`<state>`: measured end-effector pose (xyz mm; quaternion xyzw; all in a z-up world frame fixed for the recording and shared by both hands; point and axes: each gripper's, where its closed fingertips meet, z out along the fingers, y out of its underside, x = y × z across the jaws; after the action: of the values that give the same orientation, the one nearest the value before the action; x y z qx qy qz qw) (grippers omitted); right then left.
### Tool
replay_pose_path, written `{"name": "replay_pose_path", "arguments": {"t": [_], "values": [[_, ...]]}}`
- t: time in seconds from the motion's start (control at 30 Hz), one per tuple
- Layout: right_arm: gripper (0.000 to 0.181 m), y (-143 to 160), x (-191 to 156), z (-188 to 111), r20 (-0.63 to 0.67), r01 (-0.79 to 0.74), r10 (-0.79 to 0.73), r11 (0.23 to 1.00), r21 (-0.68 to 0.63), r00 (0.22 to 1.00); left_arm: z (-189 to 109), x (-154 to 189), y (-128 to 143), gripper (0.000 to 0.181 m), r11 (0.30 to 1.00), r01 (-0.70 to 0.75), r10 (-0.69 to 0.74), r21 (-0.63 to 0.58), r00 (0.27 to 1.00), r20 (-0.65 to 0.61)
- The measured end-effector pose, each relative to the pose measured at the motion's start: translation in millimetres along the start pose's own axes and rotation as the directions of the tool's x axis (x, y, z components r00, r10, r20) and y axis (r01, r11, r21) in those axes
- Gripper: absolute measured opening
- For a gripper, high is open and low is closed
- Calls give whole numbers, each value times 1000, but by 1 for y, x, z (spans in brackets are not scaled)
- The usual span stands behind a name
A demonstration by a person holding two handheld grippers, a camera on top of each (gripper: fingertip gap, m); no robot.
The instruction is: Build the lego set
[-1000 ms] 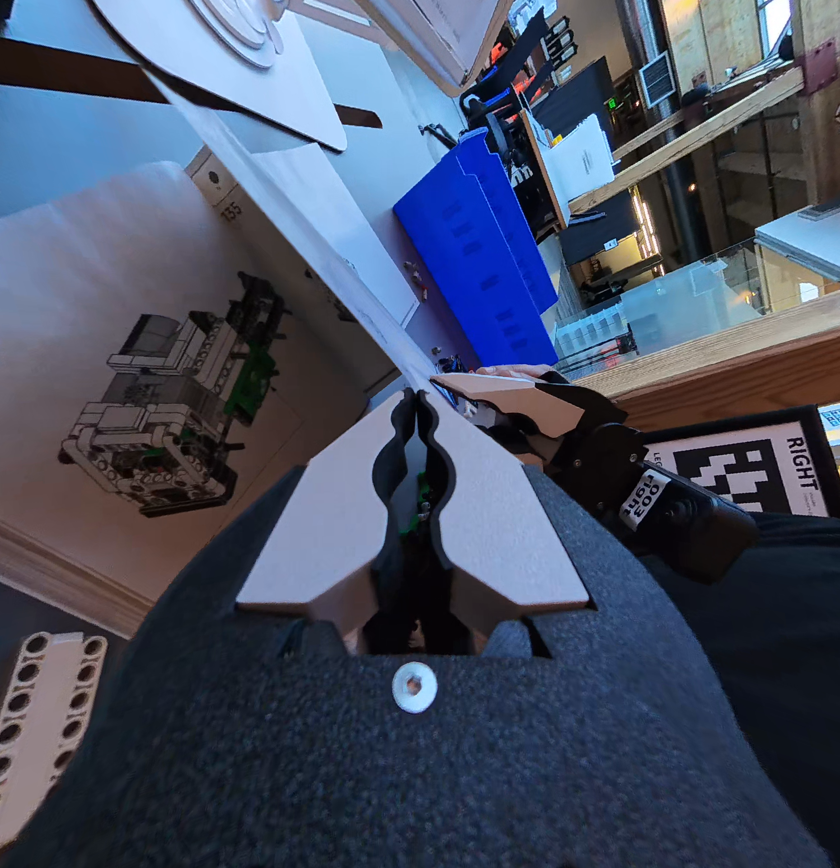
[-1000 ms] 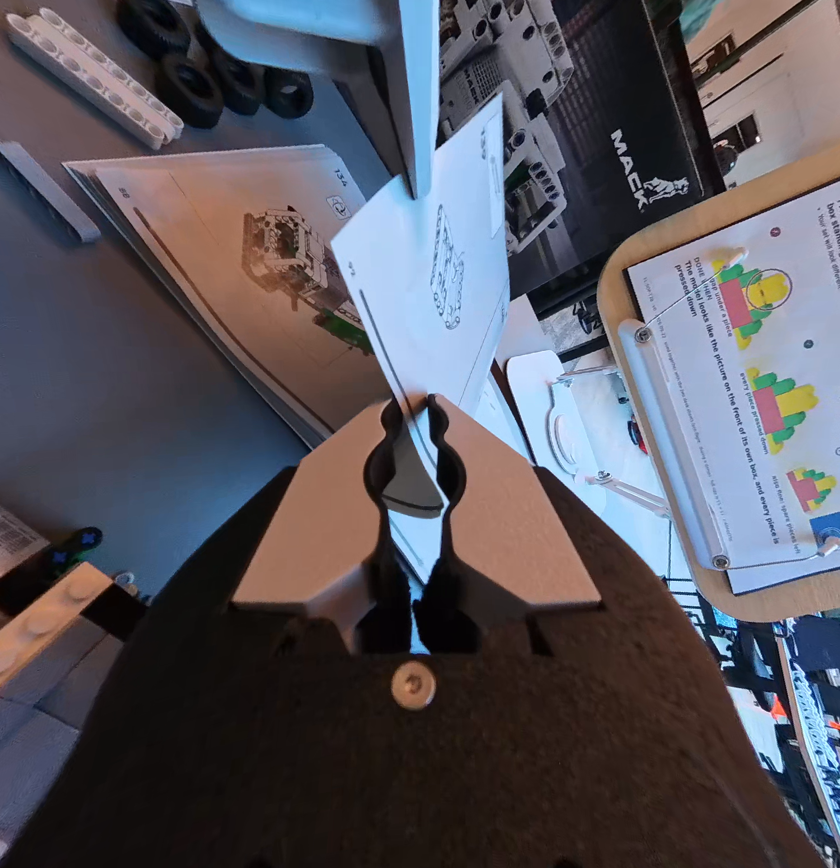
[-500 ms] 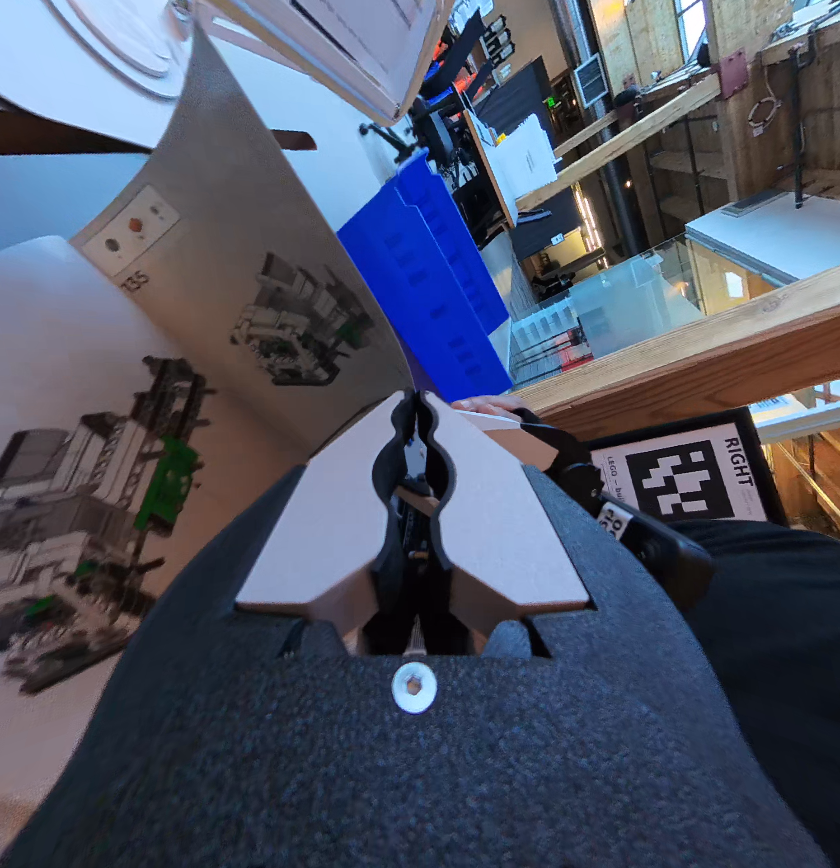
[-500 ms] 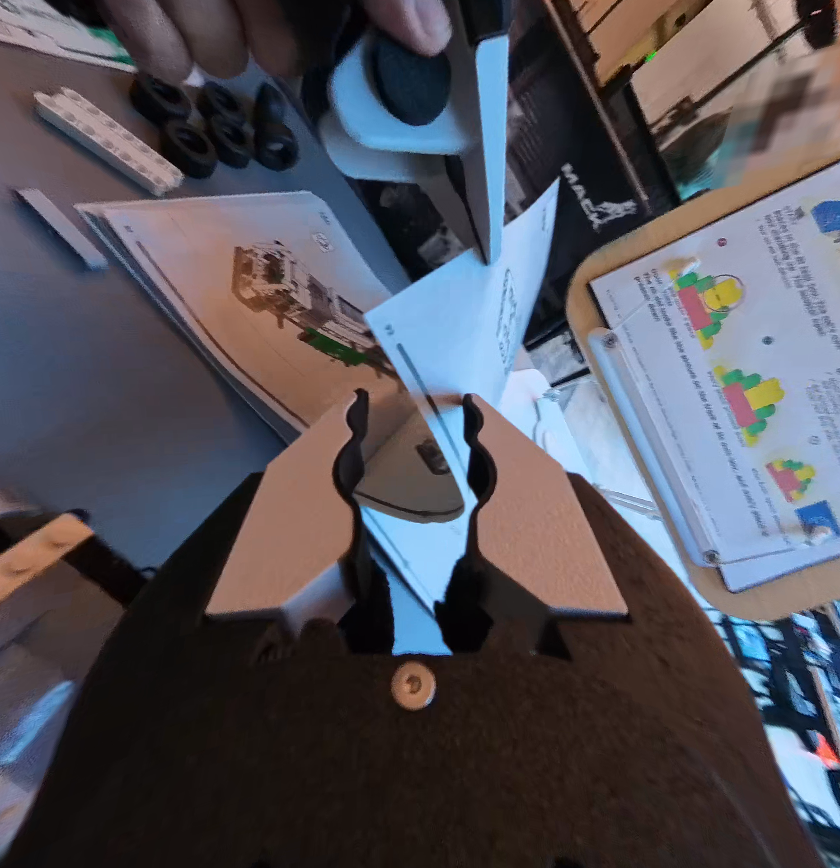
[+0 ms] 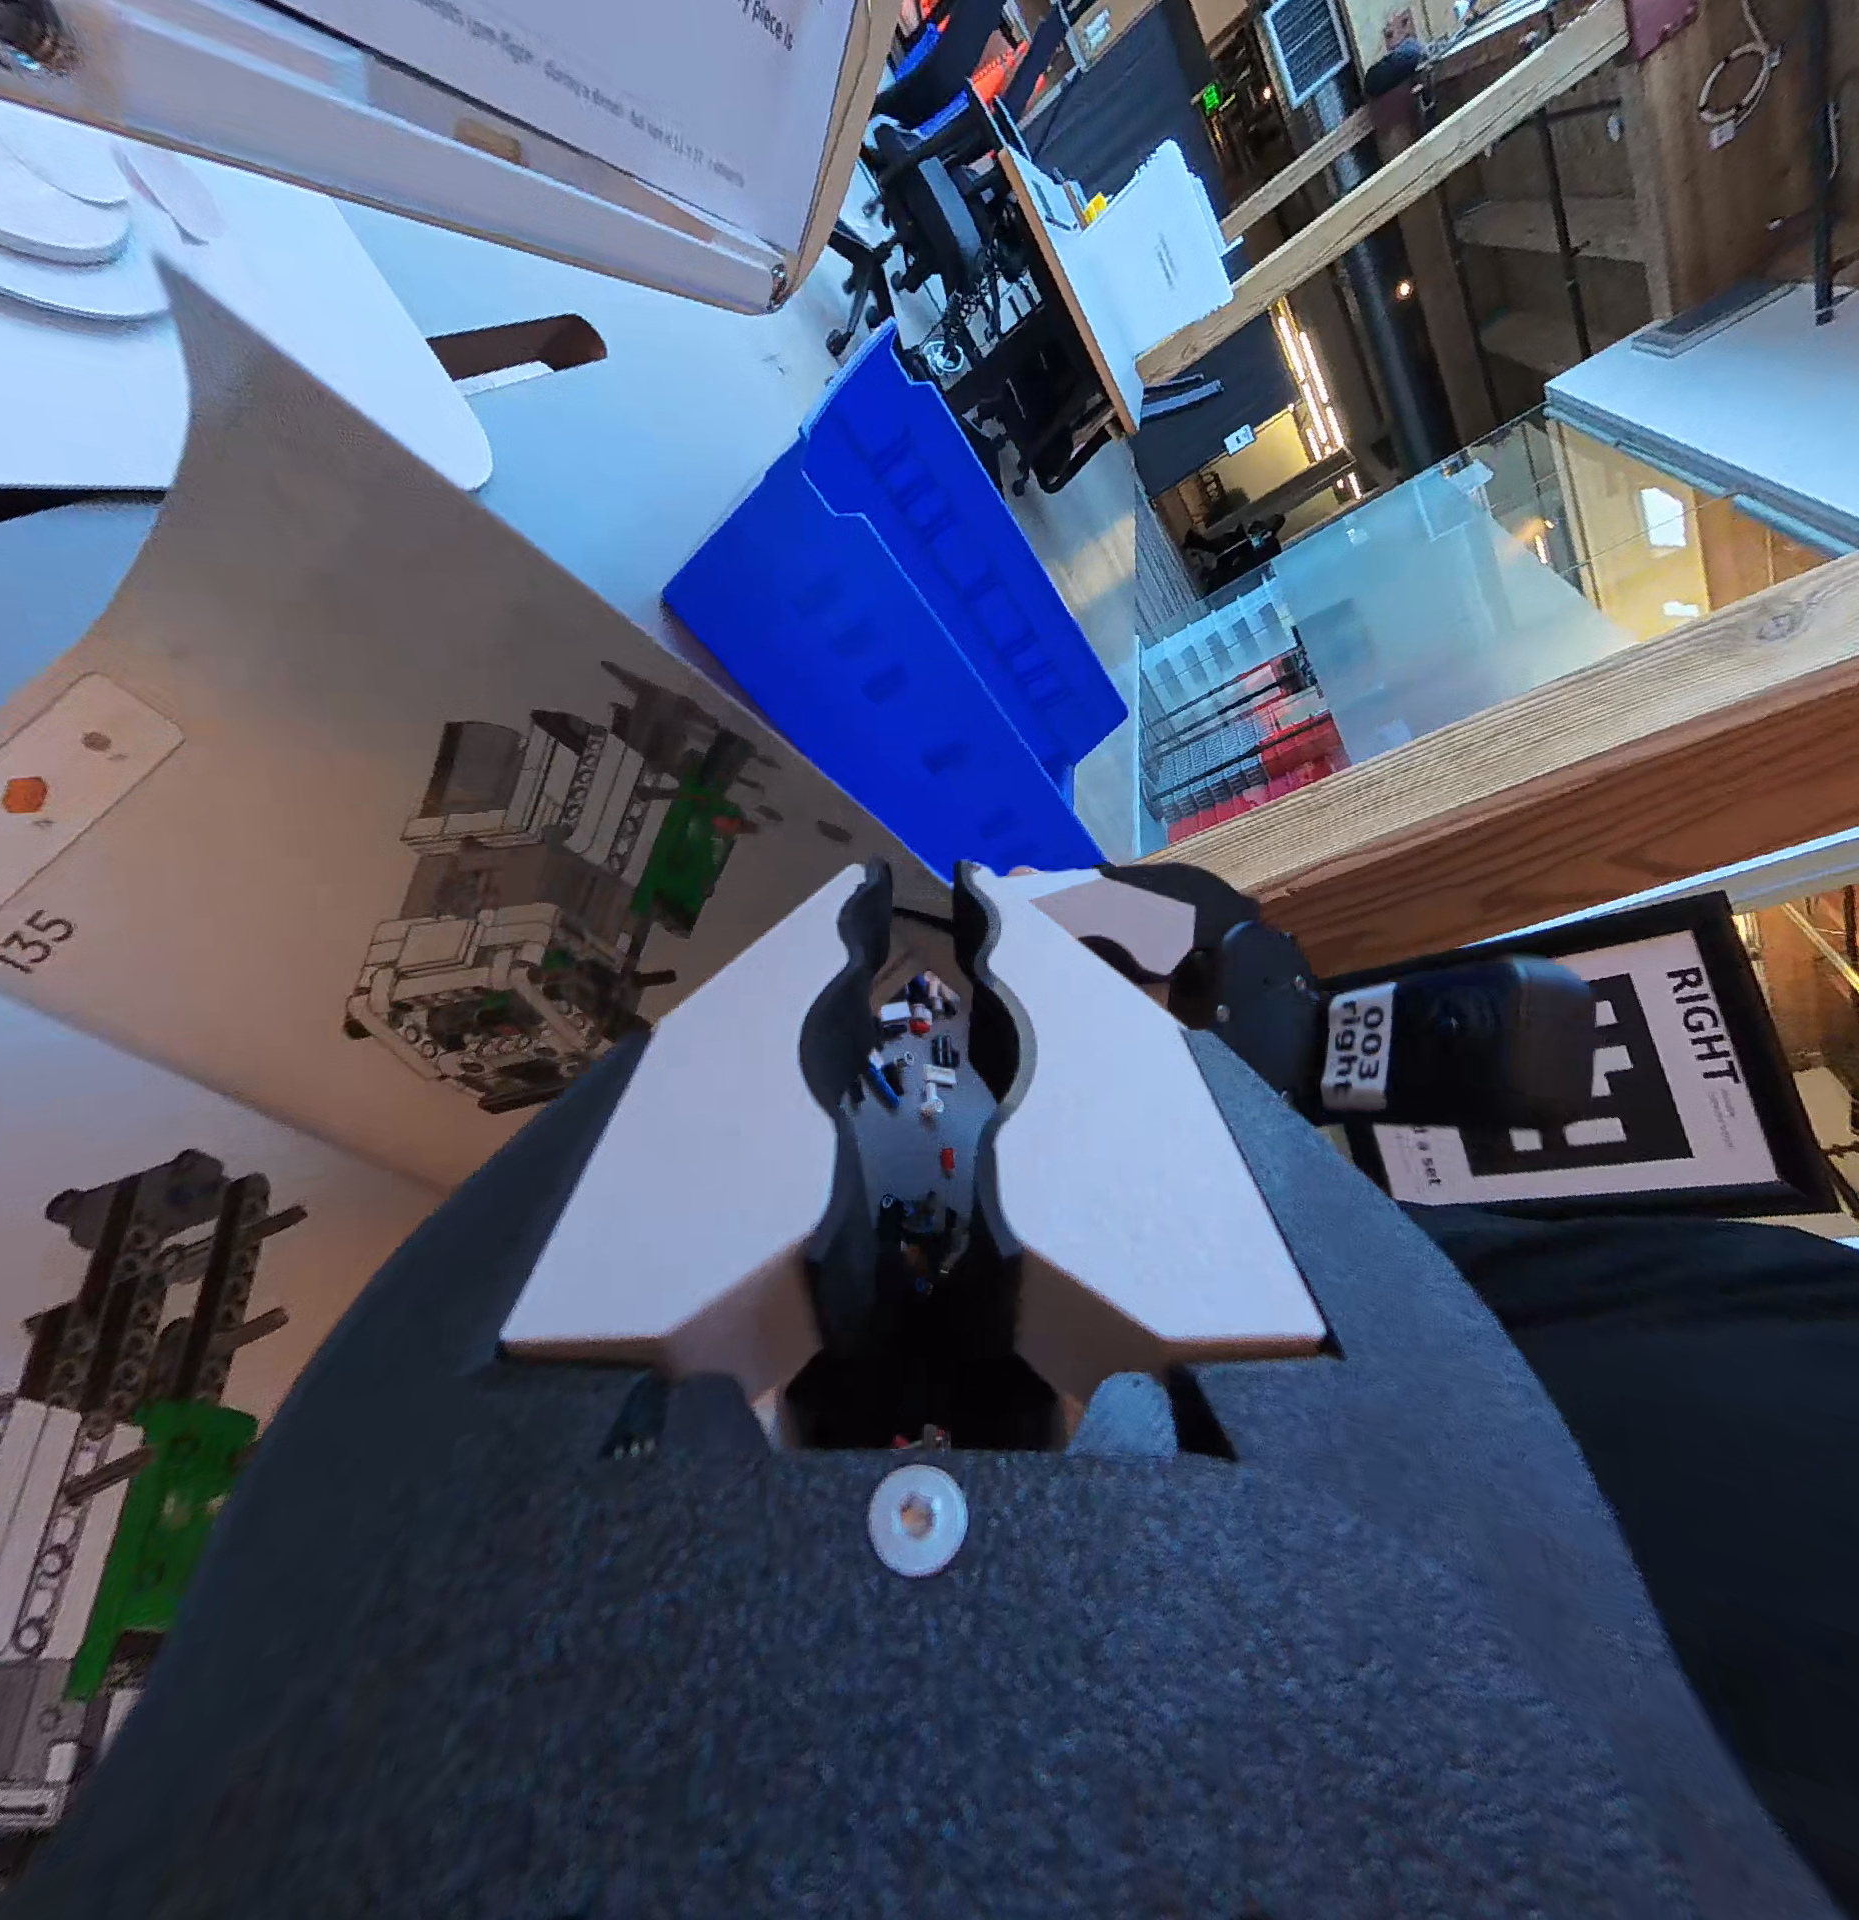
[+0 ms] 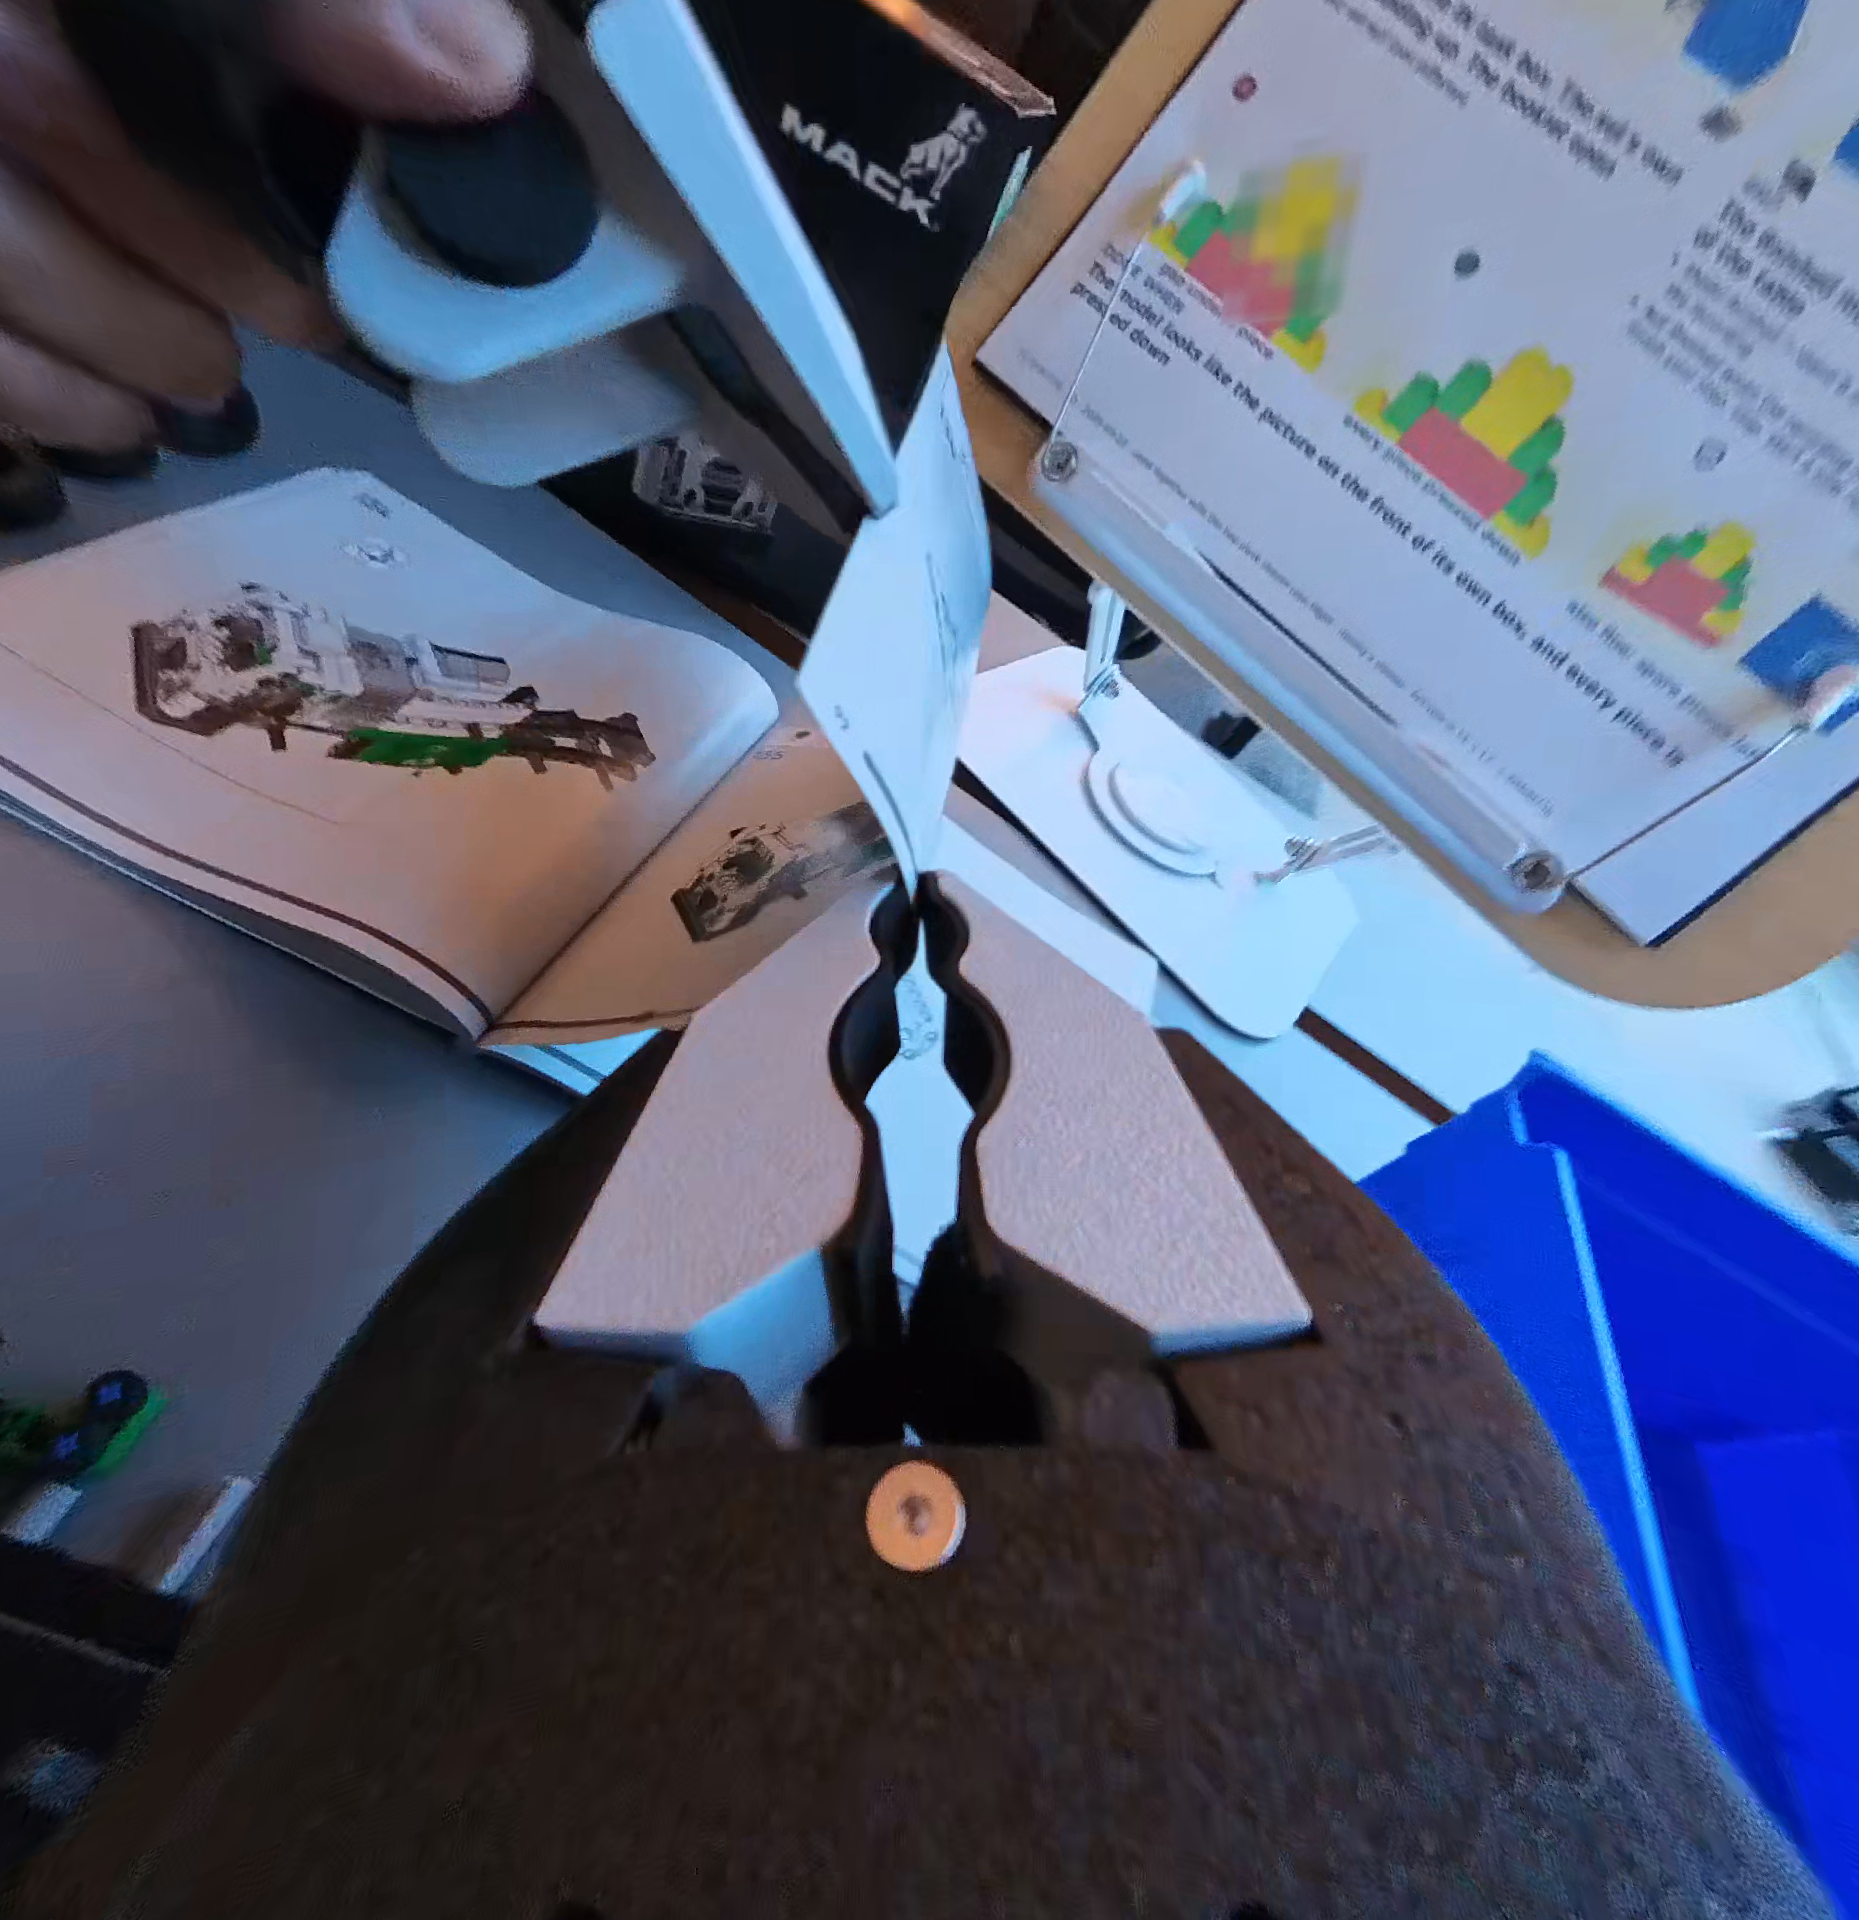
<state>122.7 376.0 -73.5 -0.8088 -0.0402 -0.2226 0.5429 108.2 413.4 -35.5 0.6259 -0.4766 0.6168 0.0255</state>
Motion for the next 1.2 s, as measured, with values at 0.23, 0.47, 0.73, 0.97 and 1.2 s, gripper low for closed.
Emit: {"name": "replay_pose_path", "arguments": {"t": [0.23, 0.47, 0.73, 0.97, 1.2], "values": [[0, 4, -3, 2, 123, -239, 236, 971, 6, 964, 0, -1, 2, 22, 1000, 13, -13, 12, 1000, 0], [0, 2, 0, 0, 287, -562, 541, 827, -11, 791, -5, 1, 4, 22, 1000, 2, -2, 17, 1000, 1], [0, 0, -2, -1, 217, -396, 380, 917, 35, 899, 4, 5, 1, 45, 998, 46, -45, 30, 998, -43], [0, -7, -18, 1, -20, 58, -57, 998, 37, 998, 4, 0, 6, 0, 999, 42, -41, 24, 998, -42], [0, -1, -12, 3, -177, 352, -358, 934, -67, 917, -6, 9, 18, 37, 995, 99, -95, 30, 989, -112]]}}
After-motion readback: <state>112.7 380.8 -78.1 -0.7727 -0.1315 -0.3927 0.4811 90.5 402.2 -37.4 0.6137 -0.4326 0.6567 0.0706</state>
